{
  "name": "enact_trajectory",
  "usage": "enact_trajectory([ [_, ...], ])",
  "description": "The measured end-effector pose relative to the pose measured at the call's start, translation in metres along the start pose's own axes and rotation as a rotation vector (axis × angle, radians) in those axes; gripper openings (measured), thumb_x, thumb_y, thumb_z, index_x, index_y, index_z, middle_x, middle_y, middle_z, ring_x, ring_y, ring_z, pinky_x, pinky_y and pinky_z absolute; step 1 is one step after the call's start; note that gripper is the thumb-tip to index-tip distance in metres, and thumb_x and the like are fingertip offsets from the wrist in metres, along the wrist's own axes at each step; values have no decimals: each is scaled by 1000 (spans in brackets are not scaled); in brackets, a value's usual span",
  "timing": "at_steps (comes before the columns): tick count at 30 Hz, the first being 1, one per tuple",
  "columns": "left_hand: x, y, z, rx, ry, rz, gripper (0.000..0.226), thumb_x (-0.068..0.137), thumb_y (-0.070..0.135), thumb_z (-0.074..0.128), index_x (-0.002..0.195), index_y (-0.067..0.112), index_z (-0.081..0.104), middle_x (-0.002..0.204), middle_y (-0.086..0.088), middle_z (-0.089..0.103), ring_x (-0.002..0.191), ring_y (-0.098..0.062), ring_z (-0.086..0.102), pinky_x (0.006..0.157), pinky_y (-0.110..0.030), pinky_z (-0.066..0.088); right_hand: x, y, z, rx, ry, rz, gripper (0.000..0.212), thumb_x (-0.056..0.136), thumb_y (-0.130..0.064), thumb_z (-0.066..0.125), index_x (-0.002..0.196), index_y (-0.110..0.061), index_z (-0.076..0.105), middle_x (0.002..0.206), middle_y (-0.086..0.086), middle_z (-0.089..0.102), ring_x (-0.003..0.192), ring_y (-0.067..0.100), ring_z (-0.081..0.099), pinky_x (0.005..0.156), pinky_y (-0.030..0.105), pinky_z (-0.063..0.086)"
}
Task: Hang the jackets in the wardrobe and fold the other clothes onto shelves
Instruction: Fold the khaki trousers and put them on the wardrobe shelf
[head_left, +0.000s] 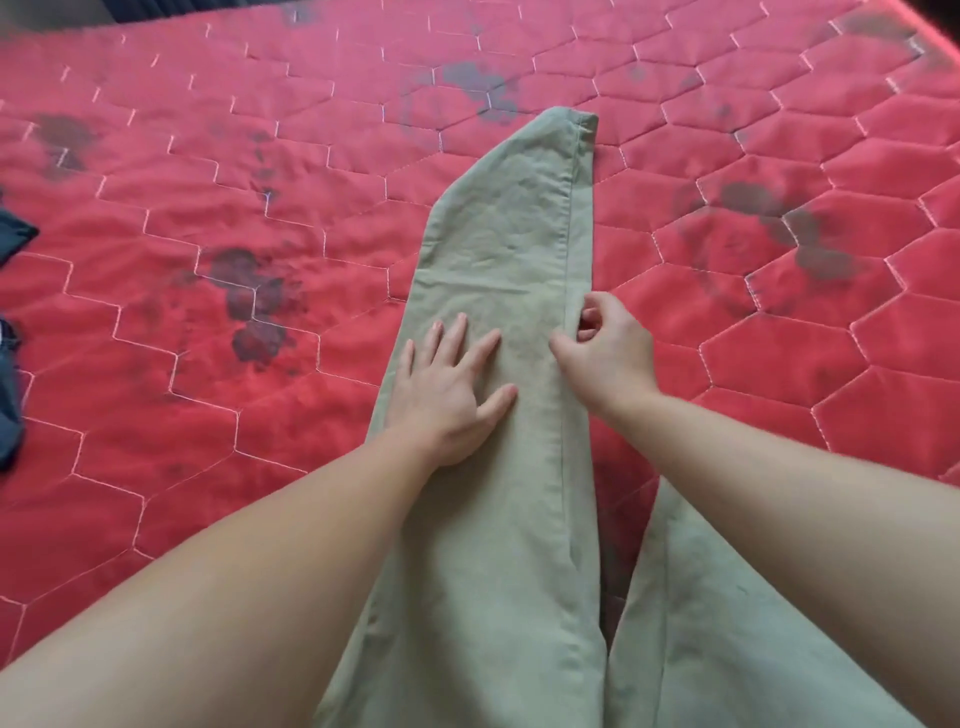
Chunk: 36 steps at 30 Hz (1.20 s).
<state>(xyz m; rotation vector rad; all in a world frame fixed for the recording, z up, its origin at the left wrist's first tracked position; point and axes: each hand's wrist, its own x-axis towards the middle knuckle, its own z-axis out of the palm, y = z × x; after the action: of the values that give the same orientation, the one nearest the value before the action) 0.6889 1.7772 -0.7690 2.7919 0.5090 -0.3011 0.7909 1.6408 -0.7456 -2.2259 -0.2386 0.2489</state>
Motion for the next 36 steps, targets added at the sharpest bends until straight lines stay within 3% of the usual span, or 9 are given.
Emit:
enact_trajectory([
  [8, 12, -10, 1, -53, -72, 39, 69, 93, 64, 33, 151, 46, 0, 162, 6, -18, 147, -15, -24, 118, -44, -14, 75, -46, 22, 406, -131, 411, 24, 84, -19, 70, 107, -15, 67, 88, -3, 68, 64, 6, 59, 48, 17, 45],
  [13, 21, -10, -27, -384, -146, -41, 48, 101, 43, 39, 148, 39, 31, 163, 10, 5, 150, -11, -6, 119, -36, -8, 61, -55, 19, -26, -85, -210, 24, 80, -17, 56, 95, -7, 73, 102, 10, 71, 97, 24, 65, 89, 35, 51],
  [19, 10, -5, -77, -1473, 21, -457, 64, 85, 70, 49, 122, 19, 62, 114, -4, 70, 105, -21, 67, 86, -34, 54, 16, -37, -1, -720, -204, -1066, 49, 66, -15, 41, 99, -2, 74, 102, 22, 71, 94, 41, 67, 84, 52, 53],
  [23, -10, -10, -92, -1589, 74, -725, 120, 34, 85, 75, 136, 27, 48, 126, -4, 61, 104, -27, 64, 72, -44, 57, -21, -13, -6, -925, -262, -1215, 42, 67, -12, 56, 103, -3, 75, 105, 18, 72, 97, 36, 69, 89, 54, 53],
  [25, -25, -9, -90, -1571, 91, -754, 76, 64, 52, 83, 126, 18, 55, 108, -4, 64, 90, -22, 64, 67, -40, 57, -37, -1, -9, -939, -324, -1234, 53, 58, -14, 72, 110, -4, 73, 114, 17, 70, 105, 34, 67, 93, 51, 51],
  [27, -45, -5, -80, -1477, 105, -782, 15, 81, 10, 63, 94, 16, 62, 81, -3, 58, 75, -20, 55, 69, -35, 54, -53, 9, -16, -827, -503, -1106, 68, 60, -26, 73, 125, -7, 64, 132, 14, 60, 124, 32, 55, 107, 45, 43],
  [30, -75, -8, -59, -1396, 120, -757, 24, 79, -3, 46, 75, 17, 57, 69, -1, 50, 64, -17, 48, 72, -36, 53, -80, 7, -34, -358, -724, -593, 76, 74, -47, 74, 141, -23, 48, 143, -14, 45, 137, 6, 37, 108, 13, 31],
  [33, -99, -19, -44, -1261, 119, -686, 27, 78, -6, 45, 75, 17, 59, 69, -2, 55, 60, -19, 51, 66, -36, 50, -91, -15, -44, 380, -702, -3, 41, 87, -32, 71, 125, -25, 59, 117, -11, 68, 105, 5, 65, 82, 19, 52],
  [36, -116, -23, -36, -1219, 104, -660, 28, 77, -7, 44, 75, 17, 58, 71, -7, 57, 61, -22, 54, 61, -37, 49, -86, -34, -50, 631, -508, 276, 21, 92, -7, 60, 106, -21, 65, 86, -2, 72, 71, 15, 68, 63, 27, 53],
])
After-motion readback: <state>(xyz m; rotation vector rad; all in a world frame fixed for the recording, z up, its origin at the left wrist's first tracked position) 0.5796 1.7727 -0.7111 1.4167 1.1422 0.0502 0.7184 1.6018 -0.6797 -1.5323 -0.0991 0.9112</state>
